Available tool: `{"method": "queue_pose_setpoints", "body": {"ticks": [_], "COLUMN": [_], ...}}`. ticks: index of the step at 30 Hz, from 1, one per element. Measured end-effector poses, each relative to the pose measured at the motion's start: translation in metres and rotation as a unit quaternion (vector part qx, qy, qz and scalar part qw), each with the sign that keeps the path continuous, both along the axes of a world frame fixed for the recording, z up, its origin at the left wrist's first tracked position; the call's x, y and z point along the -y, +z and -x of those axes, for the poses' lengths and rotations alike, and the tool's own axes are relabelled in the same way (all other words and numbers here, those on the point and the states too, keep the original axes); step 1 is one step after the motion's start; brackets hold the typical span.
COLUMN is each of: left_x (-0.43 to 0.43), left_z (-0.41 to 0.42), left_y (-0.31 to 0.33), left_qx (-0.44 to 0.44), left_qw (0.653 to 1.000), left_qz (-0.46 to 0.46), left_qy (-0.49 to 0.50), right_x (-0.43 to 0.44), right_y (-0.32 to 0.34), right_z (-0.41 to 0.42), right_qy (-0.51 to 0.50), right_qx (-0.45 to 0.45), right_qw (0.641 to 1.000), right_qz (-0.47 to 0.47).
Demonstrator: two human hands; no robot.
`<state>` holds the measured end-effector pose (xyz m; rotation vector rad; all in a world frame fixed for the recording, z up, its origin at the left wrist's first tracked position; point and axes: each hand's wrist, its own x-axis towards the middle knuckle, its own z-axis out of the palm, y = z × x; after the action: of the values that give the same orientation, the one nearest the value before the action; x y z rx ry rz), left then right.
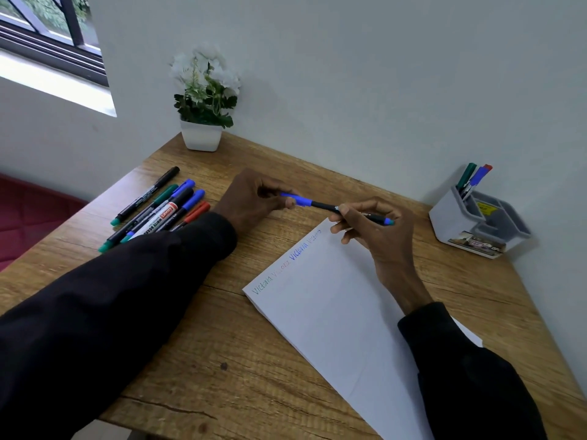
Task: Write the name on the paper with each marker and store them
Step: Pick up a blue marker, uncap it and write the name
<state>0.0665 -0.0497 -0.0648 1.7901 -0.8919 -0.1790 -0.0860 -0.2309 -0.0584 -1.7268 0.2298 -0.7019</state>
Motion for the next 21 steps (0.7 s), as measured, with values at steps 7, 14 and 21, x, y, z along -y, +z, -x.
{"method": "queue_pose_setpoints", "body": {"ticks": [7,14,21], "left_x": [0.002,0.009,0.021], "left_z": [0.015,0.027,0.04], "left_y": [0.011,0.014,0.037], "left_qx": [0.037,0.042,0.02], "left_qw": [0.997,0.997,0.997], "left_qz": [0.033,0.055,0.078], "left_qy": [-0.055,-0.026,-0.014], "right_x": [-0.001,-0.003,0.019], "right_y": [0.008,0.015,0.048], "right_z": [0.002,0.002,0.016], "right_qy": [0.016,-0.008,-0.034], "right_qx": [-0.018,0.001,-0.043], "right_qw": [1.0,0.999,0.978], "right_qz": [0.005,0.033,0.201]}}
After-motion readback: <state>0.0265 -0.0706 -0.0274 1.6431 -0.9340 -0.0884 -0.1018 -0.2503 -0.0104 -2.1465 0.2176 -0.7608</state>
